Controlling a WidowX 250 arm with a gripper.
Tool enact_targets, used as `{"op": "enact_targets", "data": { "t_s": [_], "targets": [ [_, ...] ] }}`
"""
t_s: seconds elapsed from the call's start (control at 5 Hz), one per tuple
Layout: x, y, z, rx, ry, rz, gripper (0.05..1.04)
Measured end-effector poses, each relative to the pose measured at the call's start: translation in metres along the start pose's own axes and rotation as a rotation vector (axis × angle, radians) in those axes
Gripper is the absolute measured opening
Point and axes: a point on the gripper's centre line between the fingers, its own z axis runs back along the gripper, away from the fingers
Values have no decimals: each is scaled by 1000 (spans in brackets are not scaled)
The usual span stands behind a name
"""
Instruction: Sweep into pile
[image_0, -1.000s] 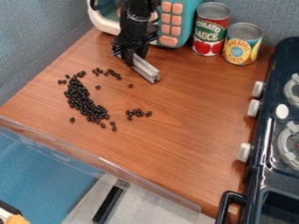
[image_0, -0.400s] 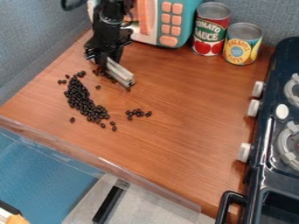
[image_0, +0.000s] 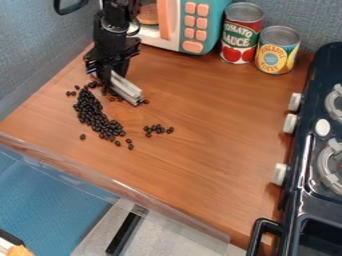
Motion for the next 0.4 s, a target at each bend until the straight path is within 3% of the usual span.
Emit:
{"op": "enact_targets", "data": {
  "t_s": [0.4],
  "targets": [
    [-2, 15, 9, -14, -4, 28, 373]
  ]
}}
